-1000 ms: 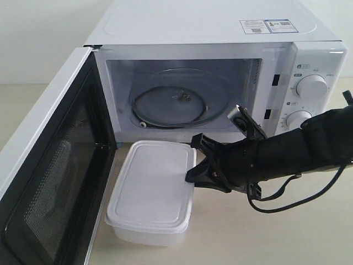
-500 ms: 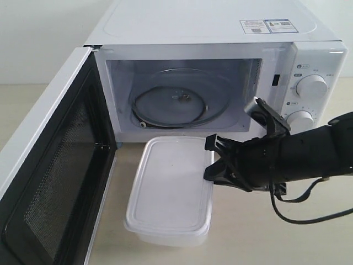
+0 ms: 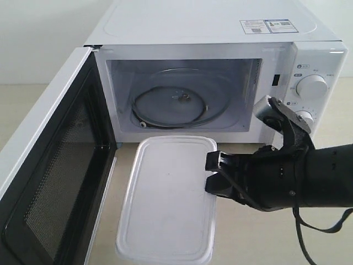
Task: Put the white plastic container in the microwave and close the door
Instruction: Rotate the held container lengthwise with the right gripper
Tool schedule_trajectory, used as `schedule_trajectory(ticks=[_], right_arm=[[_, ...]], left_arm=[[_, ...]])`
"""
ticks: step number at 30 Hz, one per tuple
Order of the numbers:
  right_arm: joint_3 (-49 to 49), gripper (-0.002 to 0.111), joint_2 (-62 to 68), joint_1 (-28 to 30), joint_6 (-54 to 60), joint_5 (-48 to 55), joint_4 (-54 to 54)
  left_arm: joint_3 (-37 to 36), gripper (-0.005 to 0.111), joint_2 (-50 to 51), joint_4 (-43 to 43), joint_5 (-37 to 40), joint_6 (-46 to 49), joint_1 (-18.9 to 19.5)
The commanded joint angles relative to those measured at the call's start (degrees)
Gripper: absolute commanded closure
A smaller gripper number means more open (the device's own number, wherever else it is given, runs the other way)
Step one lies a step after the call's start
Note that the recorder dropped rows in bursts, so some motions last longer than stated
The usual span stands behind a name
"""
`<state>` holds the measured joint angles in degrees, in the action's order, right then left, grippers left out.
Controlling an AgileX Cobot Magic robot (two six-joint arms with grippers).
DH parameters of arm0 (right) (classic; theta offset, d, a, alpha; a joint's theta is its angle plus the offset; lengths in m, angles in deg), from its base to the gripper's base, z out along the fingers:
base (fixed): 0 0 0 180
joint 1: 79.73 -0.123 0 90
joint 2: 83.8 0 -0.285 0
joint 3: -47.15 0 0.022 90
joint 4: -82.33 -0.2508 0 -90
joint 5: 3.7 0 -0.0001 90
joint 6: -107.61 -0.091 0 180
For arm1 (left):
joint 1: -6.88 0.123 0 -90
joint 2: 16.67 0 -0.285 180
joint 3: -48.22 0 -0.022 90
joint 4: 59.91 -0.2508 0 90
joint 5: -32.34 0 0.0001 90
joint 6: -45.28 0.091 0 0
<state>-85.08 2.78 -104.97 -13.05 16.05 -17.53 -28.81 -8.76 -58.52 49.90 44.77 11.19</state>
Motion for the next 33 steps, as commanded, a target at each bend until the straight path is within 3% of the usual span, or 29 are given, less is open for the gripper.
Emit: schedule_trajectory(ticks=[1,11,24,27,33], right_arm=[[0.78,0.108,-4.1,-4.43,-1.58,-3.3,-0.08],[0.78,0.108,-7.42,-5.31,-2.44,-1.35,-0.08],[0.68,0.108,-7.42,-17.35,-8.44,-23.37,-0.08],[0.68,0.108,-7.42,-20.47,-15.33,-27.35,3.41],[0.79,0.108,-7.42,-24.99,-46.92,-31.83,30.49]], left_arm=[[-0.19,0.103,-0.13,0.09,0.01,-0.04,0.17],[-0.19,0.103,-0.13,0.09,0.01,-0.04,0.17],[-0.19,0.103,-0.13,0.09,0.01,-0.04,0.17],[-0.19,0.103,-0.13,0.09,0.01,-0.04,0.17],[-0.19,0.103,-0.13,0.09,0.01,-0.04,0.17]])
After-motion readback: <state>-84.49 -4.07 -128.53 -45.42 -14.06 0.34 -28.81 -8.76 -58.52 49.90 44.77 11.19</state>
